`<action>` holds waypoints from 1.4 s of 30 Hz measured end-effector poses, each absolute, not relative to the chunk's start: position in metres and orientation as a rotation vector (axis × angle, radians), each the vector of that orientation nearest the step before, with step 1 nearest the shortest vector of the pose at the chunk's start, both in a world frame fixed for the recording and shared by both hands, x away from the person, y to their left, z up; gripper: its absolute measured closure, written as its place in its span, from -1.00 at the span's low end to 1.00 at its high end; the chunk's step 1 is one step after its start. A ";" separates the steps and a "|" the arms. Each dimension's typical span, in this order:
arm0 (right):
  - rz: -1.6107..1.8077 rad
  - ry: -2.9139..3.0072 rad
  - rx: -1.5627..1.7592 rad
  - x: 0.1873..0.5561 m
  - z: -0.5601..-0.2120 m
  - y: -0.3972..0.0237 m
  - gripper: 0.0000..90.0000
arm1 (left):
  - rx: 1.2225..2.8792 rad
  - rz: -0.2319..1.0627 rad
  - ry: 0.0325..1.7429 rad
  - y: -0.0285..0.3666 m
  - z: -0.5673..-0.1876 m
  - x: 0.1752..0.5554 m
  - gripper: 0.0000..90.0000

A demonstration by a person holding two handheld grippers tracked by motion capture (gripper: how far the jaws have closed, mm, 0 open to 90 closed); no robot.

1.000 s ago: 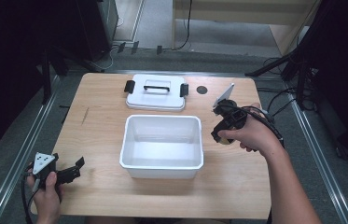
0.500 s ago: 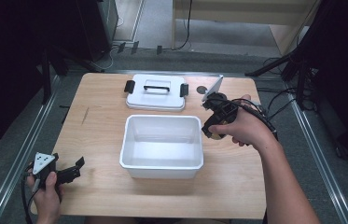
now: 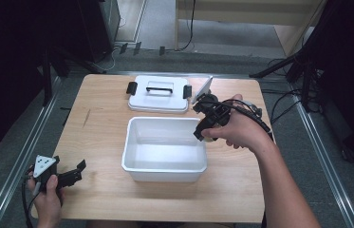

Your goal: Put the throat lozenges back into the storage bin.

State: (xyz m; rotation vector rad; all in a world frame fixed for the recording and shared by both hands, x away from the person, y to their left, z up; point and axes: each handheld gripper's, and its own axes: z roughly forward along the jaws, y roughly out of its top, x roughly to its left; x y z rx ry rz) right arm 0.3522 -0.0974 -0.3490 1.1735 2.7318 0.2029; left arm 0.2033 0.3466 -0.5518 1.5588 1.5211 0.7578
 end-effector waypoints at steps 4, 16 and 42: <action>0.238 2.765 1.066 0.348 -0.350 -0.091 -0.55 | 1.557 0.758 1.520 0.347 -0.552 0.203 -1.00; 0.295 2.883 0.687 0.337 -0.360 -0.077 -0.55 | 1.560 0.758 1.520 0.347 -0.552 0.203 -1.00; 0.281 2.949 0.422 0.334 -0.393 -0.070 -0.55 | 1.559 0.758 1.519 0.347 -0.552 0.203 -1.00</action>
